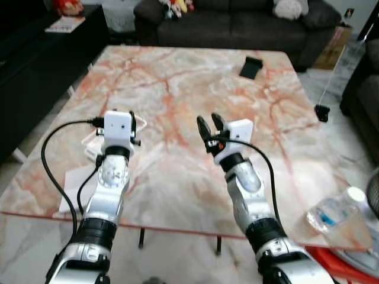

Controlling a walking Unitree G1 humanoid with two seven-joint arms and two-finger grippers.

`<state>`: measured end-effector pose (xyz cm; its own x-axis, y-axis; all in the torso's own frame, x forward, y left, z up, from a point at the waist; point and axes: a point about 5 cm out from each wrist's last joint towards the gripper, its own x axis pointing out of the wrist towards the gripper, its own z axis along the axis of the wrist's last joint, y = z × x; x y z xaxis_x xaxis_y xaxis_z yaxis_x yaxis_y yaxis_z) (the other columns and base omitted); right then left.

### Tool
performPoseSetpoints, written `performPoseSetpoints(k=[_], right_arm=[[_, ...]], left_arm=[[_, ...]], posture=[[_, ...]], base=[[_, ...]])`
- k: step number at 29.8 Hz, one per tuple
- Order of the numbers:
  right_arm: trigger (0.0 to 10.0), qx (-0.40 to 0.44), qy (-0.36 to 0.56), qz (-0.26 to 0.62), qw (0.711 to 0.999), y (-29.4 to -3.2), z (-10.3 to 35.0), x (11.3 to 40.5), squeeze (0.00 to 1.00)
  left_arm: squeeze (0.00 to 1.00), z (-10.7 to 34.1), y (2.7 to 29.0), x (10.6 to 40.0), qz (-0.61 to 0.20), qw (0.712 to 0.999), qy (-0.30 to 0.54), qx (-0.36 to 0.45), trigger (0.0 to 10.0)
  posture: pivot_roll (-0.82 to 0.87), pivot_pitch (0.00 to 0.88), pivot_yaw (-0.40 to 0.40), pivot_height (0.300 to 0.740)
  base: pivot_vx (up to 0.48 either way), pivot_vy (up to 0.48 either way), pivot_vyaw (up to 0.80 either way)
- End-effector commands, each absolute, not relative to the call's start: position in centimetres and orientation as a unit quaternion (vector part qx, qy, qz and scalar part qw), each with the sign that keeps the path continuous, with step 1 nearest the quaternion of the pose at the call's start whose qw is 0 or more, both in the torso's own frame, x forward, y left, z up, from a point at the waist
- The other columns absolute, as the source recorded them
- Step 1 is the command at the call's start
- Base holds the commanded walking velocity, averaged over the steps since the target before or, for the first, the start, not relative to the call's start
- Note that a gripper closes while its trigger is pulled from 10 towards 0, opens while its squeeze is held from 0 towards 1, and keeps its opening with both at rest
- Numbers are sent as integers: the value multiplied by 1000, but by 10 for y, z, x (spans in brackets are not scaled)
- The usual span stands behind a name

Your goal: Picking trash to rubbish bin

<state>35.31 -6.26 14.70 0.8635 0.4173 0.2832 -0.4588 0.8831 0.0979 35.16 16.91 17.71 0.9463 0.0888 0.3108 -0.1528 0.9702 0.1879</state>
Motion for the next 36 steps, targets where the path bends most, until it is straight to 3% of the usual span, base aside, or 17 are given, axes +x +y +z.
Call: performPoseSetpoints(k=[1, 9, 18, 19, 30, 36], right_arm=[[10000, 81, -129, 234, 960, -59, 149, 353, 0], [10000, 82, -126, 236, 960, -59, 148, 353, 0], [10000, 83, -123, 240, 960, -57, 147, 352, 0], [10000, 83, -122, 240, 959, -57, 147, 352, 0], [10000, 82, -121, 242, 959, -57, 146, 351, 0], [10000, 82, -120, 244, 959, -57, 146, 351, 0]], left_arm=[[0, 181, 172, 352, 67, 979, -157, 110, 10000], [0, 182, 172, 353, 66, 979, -156, 114, 10000], [0, 175, 185, 358, 77, 980, -116, 144, 10000], [1000, 173, 189, 359, 79, 981, -105, 142, 10000], [1000, 167, 206, 368, 57, 980, -43, 183, 10000], [1000, 162, 225, 379, 38, 978, 43, 202, 10000]], posture=[[128, 132, 1, 740], [128, 133, 1, 740], [128, 136, 1, 740], [129, 137, -1, 740], [126, 137, -2, 740], [125, 144, -4, 740]], base=[[401, 0, 0], [375, 0, 0], [0, 0, 0], [0, 0, 0], [0, 0, 0], [0, 0, 0]])
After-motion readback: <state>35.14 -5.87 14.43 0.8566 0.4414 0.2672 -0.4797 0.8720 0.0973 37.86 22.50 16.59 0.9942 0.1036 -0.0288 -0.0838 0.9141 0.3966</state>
